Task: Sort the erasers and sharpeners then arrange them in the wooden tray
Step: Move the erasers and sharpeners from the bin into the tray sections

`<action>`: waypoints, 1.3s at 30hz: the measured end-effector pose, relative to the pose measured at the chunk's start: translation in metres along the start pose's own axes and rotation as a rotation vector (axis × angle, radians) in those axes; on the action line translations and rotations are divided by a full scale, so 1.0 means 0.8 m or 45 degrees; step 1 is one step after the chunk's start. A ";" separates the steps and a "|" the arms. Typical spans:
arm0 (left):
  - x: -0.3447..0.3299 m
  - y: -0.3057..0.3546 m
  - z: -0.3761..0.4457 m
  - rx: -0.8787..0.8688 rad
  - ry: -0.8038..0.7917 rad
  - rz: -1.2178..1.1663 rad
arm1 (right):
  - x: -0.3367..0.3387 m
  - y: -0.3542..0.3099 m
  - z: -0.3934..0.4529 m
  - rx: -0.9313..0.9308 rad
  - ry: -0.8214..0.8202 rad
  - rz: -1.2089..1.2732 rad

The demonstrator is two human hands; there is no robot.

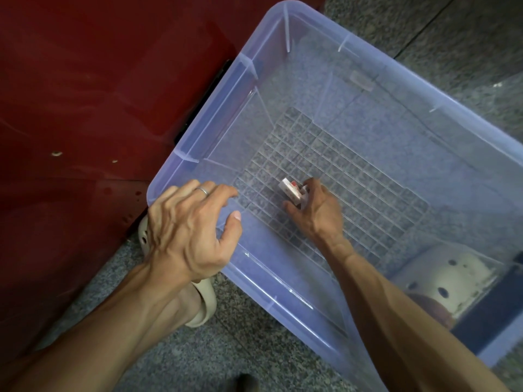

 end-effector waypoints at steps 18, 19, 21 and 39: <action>0.000 0.000 0.000 -0.003 0.010 0.013 | 0.008 -0.008 0.001 0.040 -0.067 0.273; 0.000 0.000 0.000 -0.005 0.016 0.013 | 0.006 -0.016 -0.001 0.130 -0.077 0.248; 0.000 0.000 0.000 -0.012 0.026 0.013 | -0.003 -0.032 0.001 0.279 -0.082 0.112; -0.003 -0.001 0.001 0.054 -0.096 -0.037 | 0.039 -0.045 -0.024 0.152 0.056 0.409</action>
Point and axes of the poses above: each hand's wrist, its own z-axis towards the middle knuckle, its own x-axis out of the back of the hand, y = z × x, the point moved 6 cm from there along z, towards the middle knuckle, and after that the axes turned 6 degrees about -x, right-handed, at the moved point
